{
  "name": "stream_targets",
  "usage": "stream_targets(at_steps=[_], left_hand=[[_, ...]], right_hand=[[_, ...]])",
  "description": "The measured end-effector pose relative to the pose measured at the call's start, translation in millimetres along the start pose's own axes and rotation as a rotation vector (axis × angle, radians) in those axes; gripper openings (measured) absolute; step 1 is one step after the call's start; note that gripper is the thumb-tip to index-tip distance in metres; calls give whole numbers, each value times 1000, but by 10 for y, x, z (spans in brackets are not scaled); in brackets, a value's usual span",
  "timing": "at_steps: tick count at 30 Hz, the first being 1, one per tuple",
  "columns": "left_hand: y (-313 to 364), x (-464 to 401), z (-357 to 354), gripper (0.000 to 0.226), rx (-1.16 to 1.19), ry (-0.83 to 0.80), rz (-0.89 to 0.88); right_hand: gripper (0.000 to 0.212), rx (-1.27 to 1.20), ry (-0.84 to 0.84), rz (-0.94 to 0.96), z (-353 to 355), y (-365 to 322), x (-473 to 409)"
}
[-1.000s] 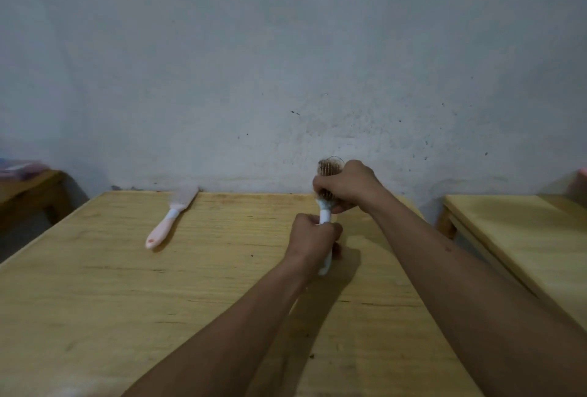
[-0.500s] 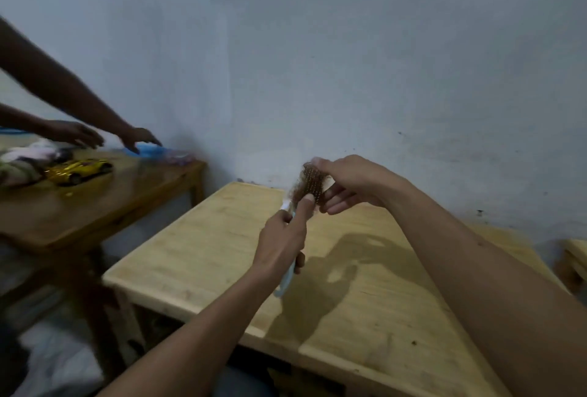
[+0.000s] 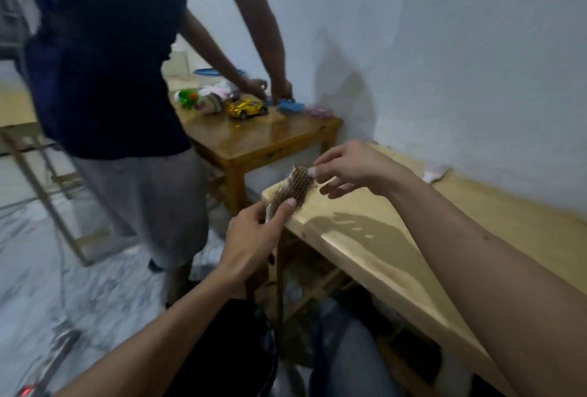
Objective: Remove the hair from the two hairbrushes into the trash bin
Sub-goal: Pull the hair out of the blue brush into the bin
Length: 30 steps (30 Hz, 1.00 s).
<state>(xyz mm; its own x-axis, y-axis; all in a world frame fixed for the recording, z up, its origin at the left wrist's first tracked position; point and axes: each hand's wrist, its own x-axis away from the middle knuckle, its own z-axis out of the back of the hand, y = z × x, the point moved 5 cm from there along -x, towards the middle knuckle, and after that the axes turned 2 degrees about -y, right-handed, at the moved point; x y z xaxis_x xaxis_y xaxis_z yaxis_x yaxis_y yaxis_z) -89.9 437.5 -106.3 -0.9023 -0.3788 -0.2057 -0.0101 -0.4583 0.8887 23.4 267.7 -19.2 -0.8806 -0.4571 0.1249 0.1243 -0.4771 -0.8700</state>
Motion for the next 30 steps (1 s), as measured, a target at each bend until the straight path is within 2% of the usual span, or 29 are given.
stream_targets(at_steps=[4,7,12,17,20,24,28,30], left_hand=[[-456,192,480,59,-153,86,62],[-804,382,753,59,-242,112,132],[-1302,662,959,56,-398,70,240],[-1641,876,949,52,-443,24,324],[-1897,1009,916,50,-433,-18,373],[-2251,1195,964,67,-493,-66,463],[-2447,1300,1146,68,-583,-51,559],[-2509,1340,1187,67,-624,-54,607]], right_hand=[[18,-8,-91,84,-687,-53,-239],[7,22,-162,80,-1244,84,-369],[13,3,-269,-18,-1953,496,-433],[16,-74,-324,-166,-2352,972,-516],[7,-60,-339,-236,-2507,1244,-610],[7,-99,-307,-394,-2665,1636,-776],[4,-53,-163,-510,-2717,1980,-959],[12,-4,-146,-509,-2798,2119,-1022]])
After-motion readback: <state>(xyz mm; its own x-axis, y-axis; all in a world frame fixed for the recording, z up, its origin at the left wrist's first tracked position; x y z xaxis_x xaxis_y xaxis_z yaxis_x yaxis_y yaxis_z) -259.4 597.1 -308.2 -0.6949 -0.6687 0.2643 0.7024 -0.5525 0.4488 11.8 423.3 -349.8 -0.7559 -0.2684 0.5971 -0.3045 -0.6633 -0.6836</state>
